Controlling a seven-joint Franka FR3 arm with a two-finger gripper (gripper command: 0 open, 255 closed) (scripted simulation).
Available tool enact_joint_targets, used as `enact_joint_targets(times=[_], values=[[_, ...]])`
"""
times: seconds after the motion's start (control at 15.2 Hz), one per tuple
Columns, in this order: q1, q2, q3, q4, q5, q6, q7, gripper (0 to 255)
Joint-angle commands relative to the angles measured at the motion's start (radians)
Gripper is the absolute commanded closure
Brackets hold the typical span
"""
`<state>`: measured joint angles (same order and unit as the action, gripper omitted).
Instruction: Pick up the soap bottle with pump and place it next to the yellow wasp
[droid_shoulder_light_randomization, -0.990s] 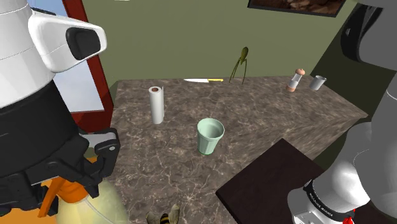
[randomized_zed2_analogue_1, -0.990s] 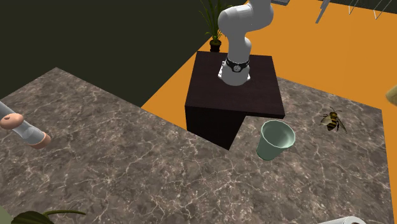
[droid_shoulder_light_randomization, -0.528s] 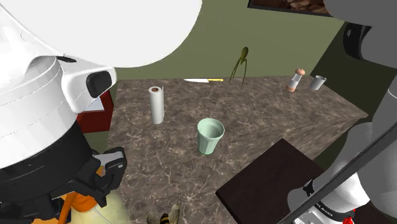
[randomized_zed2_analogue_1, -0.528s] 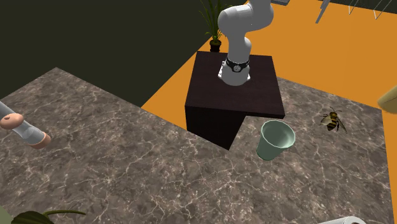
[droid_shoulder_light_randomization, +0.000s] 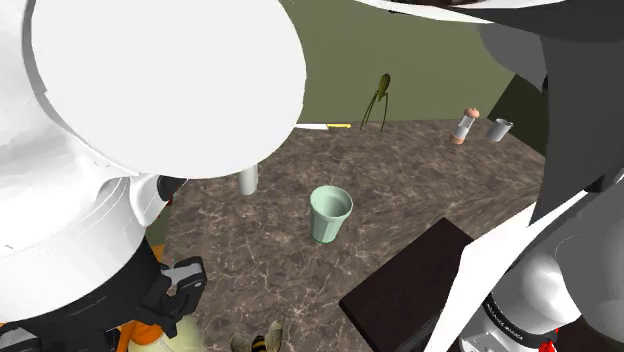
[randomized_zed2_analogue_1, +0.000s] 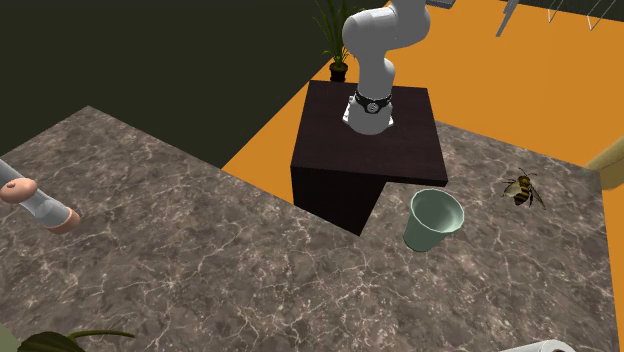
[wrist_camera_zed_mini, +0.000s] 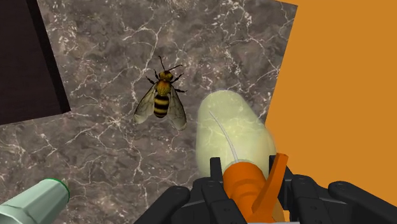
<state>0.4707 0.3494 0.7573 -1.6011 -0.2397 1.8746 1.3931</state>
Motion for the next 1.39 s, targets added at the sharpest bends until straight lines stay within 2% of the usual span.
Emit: enact_joint_targets(times=[0.0, 1.32], values=[[-0.002, 0.002, -0.002, -0.024, -0.003, 0.027, 0.003, 255], [0.018, 0.096, -0.046, -0.18, -0.086, 0.253, 0.056, 255]])
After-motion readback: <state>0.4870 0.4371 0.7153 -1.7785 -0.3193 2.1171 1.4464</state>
